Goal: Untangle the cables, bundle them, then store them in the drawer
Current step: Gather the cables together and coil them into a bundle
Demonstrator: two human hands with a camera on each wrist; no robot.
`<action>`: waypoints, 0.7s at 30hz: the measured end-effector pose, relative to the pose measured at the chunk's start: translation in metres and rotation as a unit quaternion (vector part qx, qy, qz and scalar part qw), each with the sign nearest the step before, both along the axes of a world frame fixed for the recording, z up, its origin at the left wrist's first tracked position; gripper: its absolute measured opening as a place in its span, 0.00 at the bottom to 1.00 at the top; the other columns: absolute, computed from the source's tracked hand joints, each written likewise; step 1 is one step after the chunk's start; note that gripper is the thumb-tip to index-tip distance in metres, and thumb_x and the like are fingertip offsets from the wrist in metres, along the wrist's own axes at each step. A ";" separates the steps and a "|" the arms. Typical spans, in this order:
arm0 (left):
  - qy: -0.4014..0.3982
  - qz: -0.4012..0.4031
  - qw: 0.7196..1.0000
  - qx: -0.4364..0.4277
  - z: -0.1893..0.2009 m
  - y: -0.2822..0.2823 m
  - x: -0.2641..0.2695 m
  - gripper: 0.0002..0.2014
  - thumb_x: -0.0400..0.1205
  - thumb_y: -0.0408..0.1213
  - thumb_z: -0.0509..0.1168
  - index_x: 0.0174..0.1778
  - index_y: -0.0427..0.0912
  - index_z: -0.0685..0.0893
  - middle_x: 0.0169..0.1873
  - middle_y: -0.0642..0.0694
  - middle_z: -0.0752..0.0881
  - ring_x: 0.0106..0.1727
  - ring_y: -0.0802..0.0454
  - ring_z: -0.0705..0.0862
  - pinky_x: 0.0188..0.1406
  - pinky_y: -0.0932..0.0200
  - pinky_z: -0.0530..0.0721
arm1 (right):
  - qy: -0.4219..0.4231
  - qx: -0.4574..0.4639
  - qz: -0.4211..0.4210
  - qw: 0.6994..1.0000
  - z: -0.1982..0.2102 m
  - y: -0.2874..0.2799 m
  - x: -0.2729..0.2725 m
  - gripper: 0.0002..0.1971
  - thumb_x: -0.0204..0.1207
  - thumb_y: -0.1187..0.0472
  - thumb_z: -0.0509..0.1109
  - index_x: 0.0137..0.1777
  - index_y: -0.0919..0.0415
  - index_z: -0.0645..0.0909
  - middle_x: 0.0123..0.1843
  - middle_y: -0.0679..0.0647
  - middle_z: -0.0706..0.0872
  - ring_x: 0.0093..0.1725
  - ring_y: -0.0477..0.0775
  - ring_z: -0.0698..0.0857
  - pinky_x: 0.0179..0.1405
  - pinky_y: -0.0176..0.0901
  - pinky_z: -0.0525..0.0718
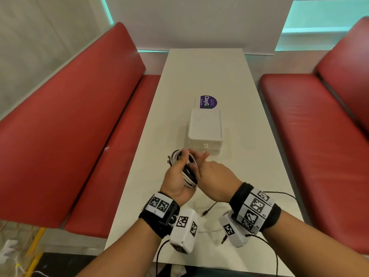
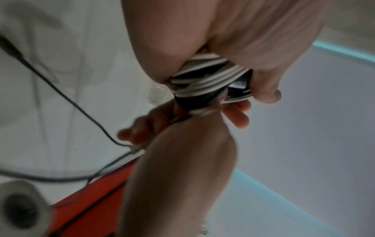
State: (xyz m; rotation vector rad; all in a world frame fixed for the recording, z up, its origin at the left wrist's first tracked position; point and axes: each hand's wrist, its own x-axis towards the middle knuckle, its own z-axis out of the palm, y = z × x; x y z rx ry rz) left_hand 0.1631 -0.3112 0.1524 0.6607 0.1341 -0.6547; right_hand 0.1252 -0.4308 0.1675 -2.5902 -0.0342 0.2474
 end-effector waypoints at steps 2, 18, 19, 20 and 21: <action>-0.012 0.013 0.999 -0.033 0.005 0.003 0.008 0.15 0.87 0.49 0.57 0.42 0.43 0.79 0.33 0.48 0.84 0.60 0.45 0.89 0.49 0.53 0.90 | 0.010 0.124 0.031 0.992 -0.002 -0.007 -0.001 0.21 0.92 0.49 0.49 0.80 0.54 0.67 0.51 0.60 0.89 0.47 0.59 0.88 0.53 0.61 0.85; -0.083 0.159 0.973 0.143 0.017 0.044 0.064 0.18 0.88 0.51 0.61 0.36 0.45 0.76 0.24 0.50 0.67 0.22 0.53 0.67 0.21 0.60 0.69 | 0.005 -0.055 -0.050 0.997 -0.016 -0.072 -0.022 0.25 0.78 0.37 0.69 0.28 0.54 0.72 0.24 0.51 0.77 0.26 0.49 0.75 0.30 0.47 0.73; -0.092 0.158 0.972 0.149 0.017 0.045 0.065 0.18 0.88 0.50 0.61 0.36 0.45 0.76 0.24 0.50 0.67 0.22 0.52 0.67 0.22 0.60 0.70 | -0.005 -0.070 -0.061 0.996 -0.017 -0.080 -0.021 0.24 0.78 0.40 0.70 0.28 0.54 0.72 0.24 0.52 0.77 0.26 0.49 0.75 0.29 0.47 0.71; -0.100 0.158 0.969 0.162 0.016 0.046 0.064 0.18 0.88 0.50 0.62 0.36 0.45 0.76 0.24 0.49 0.66 0.22 0.52 0.67 0.22 0.59 0.70 | -0.008 -0.084 -0.070 0.994 -0.018 -0.087 -0.019 0.22 0.78 0.42 0.70 0.28 0.54 0.73 0.24 0.52 0.78 0.27 0.49 0.75 0.28 0.46 0.70; -0.107 0.163 0.965 0.176 0.015 0.046 0.064 0.18 0.89 0.49 0.62 0.35 0.45 0.76 0.24 0.49 0.66 0.22 0.52 0.67 0.22 0.59 0.70 | 0.001 -0.090 -0.080 0.993 -0.019 -0.094 -0.017 0.22 0.77 0.43 0.71 0.28 0.55 0.74 0.24 0.51 0.78 0.27 0.49 0.76 0.27 0.46 0.70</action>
